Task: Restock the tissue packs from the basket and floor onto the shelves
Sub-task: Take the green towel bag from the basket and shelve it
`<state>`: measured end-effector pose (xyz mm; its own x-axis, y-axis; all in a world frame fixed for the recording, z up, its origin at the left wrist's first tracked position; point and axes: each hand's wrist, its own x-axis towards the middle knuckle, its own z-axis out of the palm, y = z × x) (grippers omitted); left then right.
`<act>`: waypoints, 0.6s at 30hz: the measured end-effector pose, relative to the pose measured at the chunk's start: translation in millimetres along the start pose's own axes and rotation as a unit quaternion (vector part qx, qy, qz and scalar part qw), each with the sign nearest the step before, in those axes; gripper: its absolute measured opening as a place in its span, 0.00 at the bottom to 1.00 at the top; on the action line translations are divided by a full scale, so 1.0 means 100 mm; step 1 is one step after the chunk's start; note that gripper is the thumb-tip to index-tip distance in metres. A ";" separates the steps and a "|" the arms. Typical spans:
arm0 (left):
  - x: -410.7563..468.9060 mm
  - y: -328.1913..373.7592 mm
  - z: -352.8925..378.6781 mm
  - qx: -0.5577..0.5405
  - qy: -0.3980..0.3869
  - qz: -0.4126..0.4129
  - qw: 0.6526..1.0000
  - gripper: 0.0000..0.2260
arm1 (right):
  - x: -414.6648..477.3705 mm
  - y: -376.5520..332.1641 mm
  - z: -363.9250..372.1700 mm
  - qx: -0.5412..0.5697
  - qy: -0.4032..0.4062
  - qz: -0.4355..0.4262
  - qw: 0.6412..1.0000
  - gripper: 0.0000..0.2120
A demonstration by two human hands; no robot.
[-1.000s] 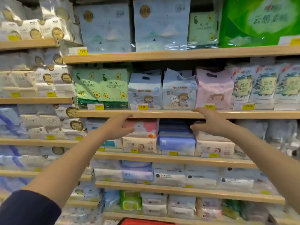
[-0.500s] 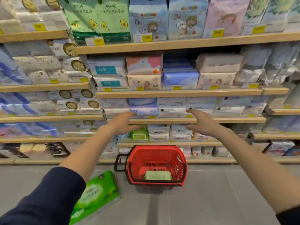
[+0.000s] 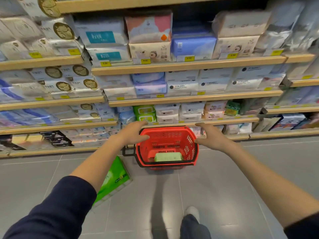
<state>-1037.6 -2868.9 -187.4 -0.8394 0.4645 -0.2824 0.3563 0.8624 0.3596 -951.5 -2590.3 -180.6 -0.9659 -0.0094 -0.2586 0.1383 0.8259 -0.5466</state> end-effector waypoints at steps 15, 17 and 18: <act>1.68 -0.55 0.75 -0.048 -0.096 -0.025 0.994 0.30 | 1.70 0.65 0.51 -0.048 -0.122 -0.004 0.991 0.34; 1.83 -0.68 0.91 -0.075 -0.104 -0.038 0.991 0.29 | 1.99 0.70 0.64 -0.076 -0.143 -0.024 0.987 0.35; 1.89 -0.76 1.01 -0.094 -0.105 -0.051 0.989 0.29 | 2.13 0.73 0.73 -0.089 -0.154 -0.029 0.984 0.36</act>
<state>-1181.7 -2826.5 -357.5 -0.7559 0.4264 -0.4968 0.1759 0.8632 0.4732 -1131.5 -2573.4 -333.4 -0.8550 -0.2079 -0.4750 0.0175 0.9040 -0.4272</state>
